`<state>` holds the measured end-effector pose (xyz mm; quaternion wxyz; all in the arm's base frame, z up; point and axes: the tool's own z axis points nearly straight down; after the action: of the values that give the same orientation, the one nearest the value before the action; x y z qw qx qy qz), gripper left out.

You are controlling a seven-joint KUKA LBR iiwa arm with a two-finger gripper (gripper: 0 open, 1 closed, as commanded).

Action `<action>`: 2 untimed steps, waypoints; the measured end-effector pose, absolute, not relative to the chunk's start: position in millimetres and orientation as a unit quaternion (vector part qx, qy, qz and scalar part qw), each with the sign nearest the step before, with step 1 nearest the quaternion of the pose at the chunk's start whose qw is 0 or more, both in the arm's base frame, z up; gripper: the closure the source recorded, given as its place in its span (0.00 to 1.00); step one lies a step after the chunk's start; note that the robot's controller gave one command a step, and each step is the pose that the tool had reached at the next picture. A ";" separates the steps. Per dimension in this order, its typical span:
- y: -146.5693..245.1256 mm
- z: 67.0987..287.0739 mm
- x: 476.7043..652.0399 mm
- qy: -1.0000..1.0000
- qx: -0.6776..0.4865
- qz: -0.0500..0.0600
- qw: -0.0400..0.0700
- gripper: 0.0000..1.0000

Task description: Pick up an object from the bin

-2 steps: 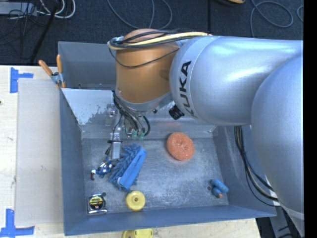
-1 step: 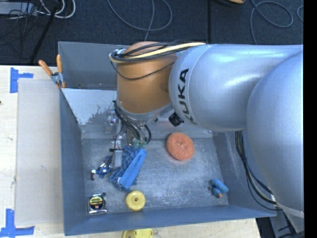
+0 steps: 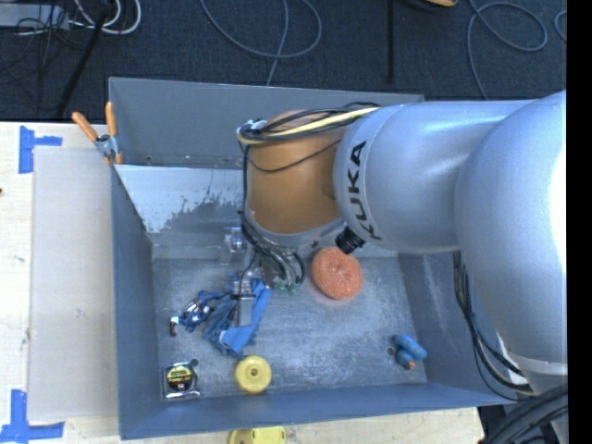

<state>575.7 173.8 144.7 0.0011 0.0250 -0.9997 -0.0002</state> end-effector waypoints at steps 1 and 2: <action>154.1 133.6 571.3 -0.999 0.036 -0.001 0.001 0.00; 129.3 104.3 590.4 -0.999 0.051 0.001 -0.002 0.00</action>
Offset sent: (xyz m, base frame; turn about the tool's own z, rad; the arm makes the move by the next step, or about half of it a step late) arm 0.0273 -0.0321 -0.0589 -0.0787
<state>590.4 129.3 104.3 -0.0015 0.0507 -0.9987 0.0013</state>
